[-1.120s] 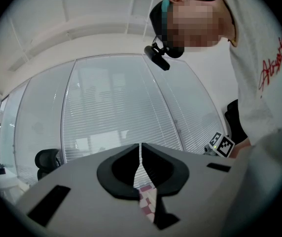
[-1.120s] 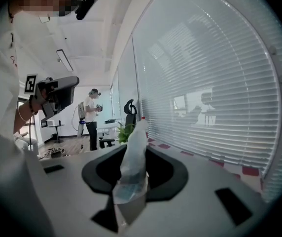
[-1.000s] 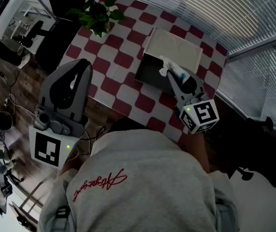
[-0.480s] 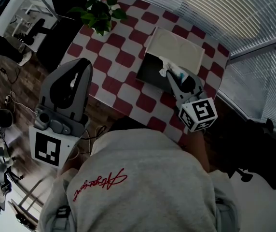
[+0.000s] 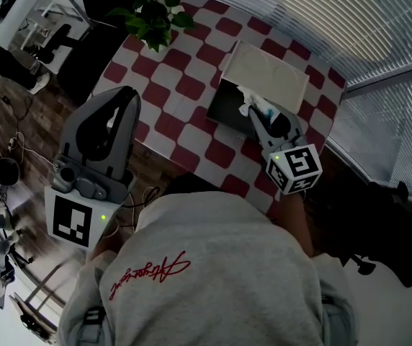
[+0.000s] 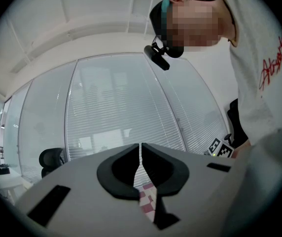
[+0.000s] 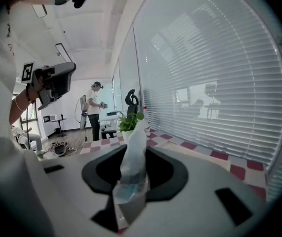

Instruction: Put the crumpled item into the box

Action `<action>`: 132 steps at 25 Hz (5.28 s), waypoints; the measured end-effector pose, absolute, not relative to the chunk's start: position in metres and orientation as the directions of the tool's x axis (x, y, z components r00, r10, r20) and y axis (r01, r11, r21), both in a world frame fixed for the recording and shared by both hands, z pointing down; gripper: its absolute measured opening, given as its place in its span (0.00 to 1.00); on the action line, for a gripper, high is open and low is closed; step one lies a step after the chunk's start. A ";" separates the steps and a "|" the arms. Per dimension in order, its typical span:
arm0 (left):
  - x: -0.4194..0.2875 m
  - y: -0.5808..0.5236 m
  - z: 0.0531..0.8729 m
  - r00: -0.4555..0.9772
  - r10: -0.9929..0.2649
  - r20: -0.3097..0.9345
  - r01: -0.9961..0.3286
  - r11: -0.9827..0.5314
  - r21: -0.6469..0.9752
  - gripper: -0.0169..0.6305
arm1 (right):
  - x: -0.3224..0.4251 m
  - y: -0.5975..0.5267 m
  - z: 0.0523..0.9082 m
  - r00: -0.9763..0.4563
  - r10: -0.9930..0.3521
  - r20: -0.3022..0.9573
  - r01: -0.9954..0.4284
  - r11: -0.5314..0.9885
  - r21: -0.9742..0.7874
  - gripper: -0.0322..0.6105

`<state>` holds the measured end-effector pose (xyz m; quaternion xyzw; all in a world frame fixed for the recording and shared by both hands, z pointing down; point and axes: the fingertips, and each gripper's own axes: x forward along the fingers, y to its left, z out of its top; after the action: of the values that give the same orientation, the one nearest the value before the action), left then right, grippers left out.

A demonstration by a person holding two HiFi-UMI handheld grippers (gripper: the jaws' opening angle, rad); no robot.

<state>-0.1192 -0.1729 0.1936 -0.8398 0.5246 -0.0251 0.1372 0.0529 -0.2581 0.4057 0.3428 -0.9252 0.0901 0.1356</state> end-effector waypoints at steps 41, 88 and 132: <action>-0.134 -0.165 0.193 0.413 -0.906 -0.094 -0.888 -0.378 -0.261 0.07 | 0.047 -0.264 0.466 -0.680 -0.564 0.469 -0.666 0.743 -0.073 0.23; -0.145 -0.157 0.200 0.366 -0.928 -0.075 -0.907 -0.337 -0.254 0.07 | 0.044 -0.269 0.515 -0.638 -0.460 0.618 -0.643 0.760 -0.097 0.23; -0.138 -0.158 0.198 0.410 -0.909 -0.075 -0.888 -0.379 -0.263 0.07 | 0.060 -0.272 0.520 -0.590 -0.492 0.641 -0.680 0.731 -0.065 0.39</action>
<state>-0.1381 -0.1582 0.1979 -0.8292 0.5416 -0.0407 0.1319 0.0598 -0.2725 0.5205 0.3334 -0.8782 0.1534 0.3067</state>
